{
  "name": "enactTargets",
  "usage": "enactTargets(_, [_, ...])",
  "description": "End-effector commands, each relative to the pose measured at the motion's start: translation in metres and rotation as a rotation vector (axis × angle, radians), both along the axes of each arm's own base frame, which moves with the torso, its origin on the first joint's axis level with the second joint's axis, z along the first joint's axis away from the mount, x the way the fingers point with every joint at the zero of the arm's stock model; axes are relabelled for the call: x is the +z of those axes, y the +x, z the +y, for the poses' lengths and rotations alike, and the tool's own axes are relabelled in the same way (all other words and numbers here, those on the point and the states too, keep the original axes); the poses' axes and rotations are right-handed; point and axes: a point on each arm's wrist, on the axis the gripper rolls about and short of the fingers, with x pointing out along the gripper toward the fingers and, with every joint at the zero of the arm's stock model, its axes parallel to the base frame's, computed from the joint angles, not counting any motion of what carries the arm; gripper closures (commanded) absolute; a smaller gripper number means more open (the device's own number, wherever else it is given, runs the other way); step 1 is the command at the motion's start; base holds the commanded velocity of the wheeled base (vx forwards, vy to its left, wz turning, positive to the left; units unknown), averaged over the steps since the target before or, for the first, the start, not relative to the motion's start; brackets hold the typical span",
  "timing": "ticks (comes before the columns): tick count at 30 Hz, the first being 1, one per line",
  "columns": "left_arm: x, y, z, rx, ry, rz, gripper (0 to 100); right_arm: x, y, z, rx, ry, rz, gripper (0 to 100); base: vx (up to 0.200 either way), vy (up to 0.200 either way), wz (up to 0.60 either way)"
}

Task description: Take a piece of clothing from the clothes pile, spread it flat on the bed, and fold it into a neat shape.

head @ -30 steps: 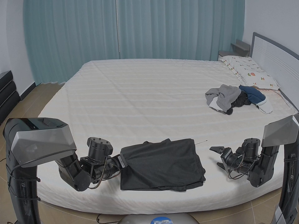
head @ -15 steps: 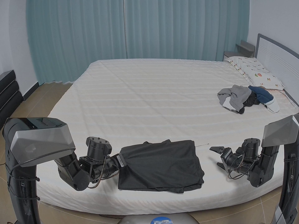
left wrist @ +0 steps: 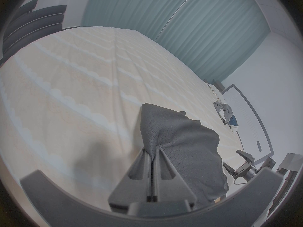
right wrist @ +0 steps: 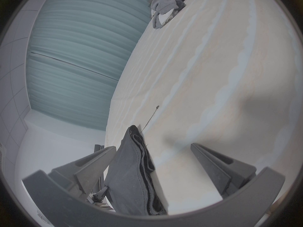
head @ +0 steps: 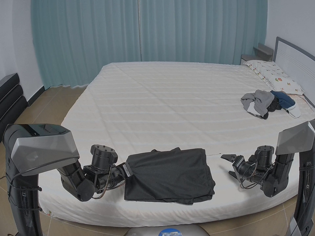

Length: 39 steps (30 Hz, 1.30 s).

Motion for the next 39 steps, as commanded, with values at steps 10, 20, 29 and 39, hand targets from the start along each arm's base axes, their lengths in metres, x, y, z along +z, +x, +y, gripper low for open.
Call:
enactTargets(10, [-0.003,-0.003,-0.003,0.013,0.022,0.005,100,0.000,0.000,0.001,0.002,-0.001,0.001,0,0.000,0.000,0.00])
enactTargets(20, [-0.004,-0.003,-0.003,0.015,0.024,0.007,0,-0.001,0.000,0.001,0.005,-0.006,0.000,0,0.000,0.000,0.00])
enactTargets(29, [0.001,-0.002,-0.001,0.039,0.030,-0.007,0,-0.001,-0.001,0.000,0.005,-0.007,0.003,0,0.000,0.000,0.00])
enactTargets(39, [0.016,0.005,0.017,0.152,0.115,-0.084,0,0.000,-0.001,0.000,0.003,-0.006,0.001,0,0.000,0.000,0.00])
